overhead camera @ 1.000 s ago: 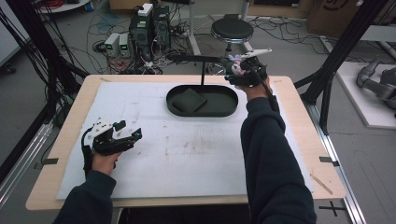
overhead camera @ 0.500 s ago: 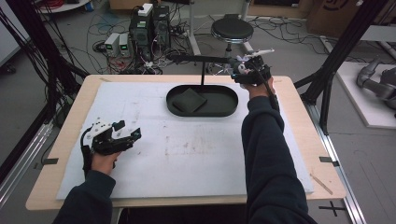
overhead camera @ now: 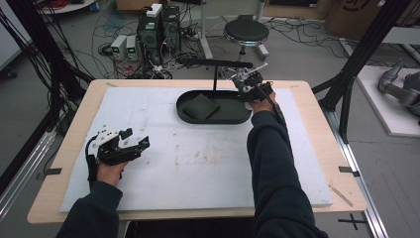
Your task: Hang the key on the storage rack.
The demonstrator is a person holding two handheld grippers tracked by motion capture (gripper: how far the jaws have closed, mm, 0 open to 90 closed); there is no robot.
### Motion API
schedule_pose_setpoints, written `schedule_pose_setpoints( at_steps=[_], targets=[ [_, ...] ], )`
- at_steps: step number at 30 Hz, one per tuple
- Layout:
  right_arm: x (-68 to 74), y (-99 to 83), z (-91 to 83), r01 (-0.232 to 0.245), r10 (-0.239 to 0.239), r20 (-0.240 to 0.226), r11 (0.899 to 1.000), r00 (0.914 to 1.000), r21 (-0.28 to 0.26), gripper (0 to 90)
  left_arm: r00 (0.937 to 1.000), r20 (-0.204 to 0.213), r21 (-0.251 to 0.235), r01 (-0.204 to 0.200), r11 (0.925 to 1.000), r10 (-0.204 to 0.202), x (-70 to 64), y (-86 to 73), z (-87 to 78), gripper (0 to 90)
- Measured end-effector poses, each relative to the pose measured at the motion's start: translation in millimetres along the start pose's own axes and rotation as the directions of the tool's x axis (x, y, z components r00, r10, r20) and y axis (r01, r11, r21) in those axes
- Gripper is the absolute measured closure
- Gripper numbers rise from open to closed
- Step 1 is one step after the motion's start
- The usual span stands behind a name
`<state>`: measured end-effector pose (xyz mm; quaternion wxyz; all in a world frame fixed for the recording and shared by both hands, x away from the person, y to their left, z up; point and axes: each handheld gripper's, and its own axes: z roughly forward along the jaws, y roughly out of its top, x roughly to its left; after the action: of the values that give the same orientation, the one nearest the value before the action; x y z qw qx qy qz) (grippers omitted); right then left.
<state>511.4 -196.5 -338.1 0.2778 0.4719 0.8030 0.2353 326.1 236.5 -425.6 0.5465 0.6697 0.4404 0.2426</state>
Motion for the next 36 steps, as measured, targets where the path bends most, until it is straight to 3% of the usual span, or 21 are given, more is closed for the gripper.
schedule_pose_setpoints(
  at_steps=[4,8,13,16,20,22,23,26,27,29,30,31,32,33,36],
  targets=[
    [10.7,-2.0,12.0,-0.065,0.065,-0.039,0.998,0.9972,-0.024,32.1,1.0000,0.001,0.005,-0.002,1.0000,0.002,0.0,-0.4,0.2,21.4],
    [16.3,-5.9,20.2,-0.153,0.149,-0.083,0.987,0.9854,-0.045,29.1,1.0000,0.001,0.004,-0.003,1.0000,0.003,1.5,-0.7,-1.3,21.4],
    [18.1,-19.3,22.2,-0.159,0.148,-0.100,0.981,0.9840,-0.114,26.8,1.0000,-0.003,0.003,0.002,1.0000,-0.002,2.6,-0.9,-1.8,21.5],
    [14.7,-26.9,20.0,-0.159,0.148,-0.108,0.982,0.9831,-0.105,22.1,1.0000,-0.002,0.007,0.001,1.0000,-0.001,2.0,-1.0,-0.6,21.5],
    [11.4,-30.6,9.4,-0.105,0.093,-0.112,0.989,0.9894,-0.107,22.0,1.0000,0.001,0.009,-0.003,1.0000,0.003,1.2,-0.9,1.9,21.5],
    [11.5,-37.3,-0.2,-0.086,0.069,-0.103,0.982,0.9923,-0.167,24.2,1.0000,0.002,0.010,-0.003,0.9999,0.003,0.6,-0.7,2.5,21.5],
    [10.9,-40.1,-4.3,-0.085,0.069,-0.106,0.983,0.9920,-0.161,22.9,1.0000,0.004,0.010,-0.005,0.9999,0.005,0.4,-0.7,3.1,21.5],
    [7.6,-48.7,-16.3,-0.129,0.103,-0.206,0.985,0.9730,-0.117,21.7,0.9999,0.011,0.008,-0.005,1.0000,0.005,-0.1,-1.0,5.6,21.5],
    [8.8,-54.4,-22.6,-0.116,0.083,-0.225,0.984,0.9708,-0.138,22.6,0.9999,0.014,0.007,-0.004,1.0000,0.004,-0.3,-1.1,6.6,21.5],
    [11.7,-62.5,-32.0,-0.064,0.033,-0.208,0.987,0.9775,-0.148,24.0,0.9998,0.018,0.009,-0.003,1.0000,0.002,-0.8,-1.1,7.6,21.5],
    [12.5,-66.4,-35.0,-0.046,0.012,-0.210,0.986,0.9777,-0.158,24.2,0.9998,0.019,0.006,-0.004,1.0000,0.004,-1.4,-1.0,8.2,21.5],
    [12.9,-76.0,-41.6,-0.045,0.001,-0.235,0.983,0.9720,-0.180,24.5,0.9998,0.021,0.007,-0.005,1.0000,0.005,-1.8,-0.8,8.4,21.5],
    [13.2,-79.6,-44.9,-0.027,-0.009,-0.232,0.988,0.9726,-0.153,23.3,0.9997,0.024,0.004,-0.004,1.0000,0.004,-2.3,-0.7,8.6,21.5],
    [13.7,-83.7,-47.8,-0.014,-0.023,-0.227,0.987,0.9735,-0.158,23.1,0.9997,0.025,0.003,-0.005,1.0000,0.005,-2.9,-0.6,8.8,21.5],
    [14.3,-107.9,-61.9,-0.011,-0.044,-0.232,0.973,0.9718,-0.231,24.0,0.9995,0.030,0.003,-0.011,0.9999,0.011,-4.4,-0.5,9.5,21.5]
  ],
)
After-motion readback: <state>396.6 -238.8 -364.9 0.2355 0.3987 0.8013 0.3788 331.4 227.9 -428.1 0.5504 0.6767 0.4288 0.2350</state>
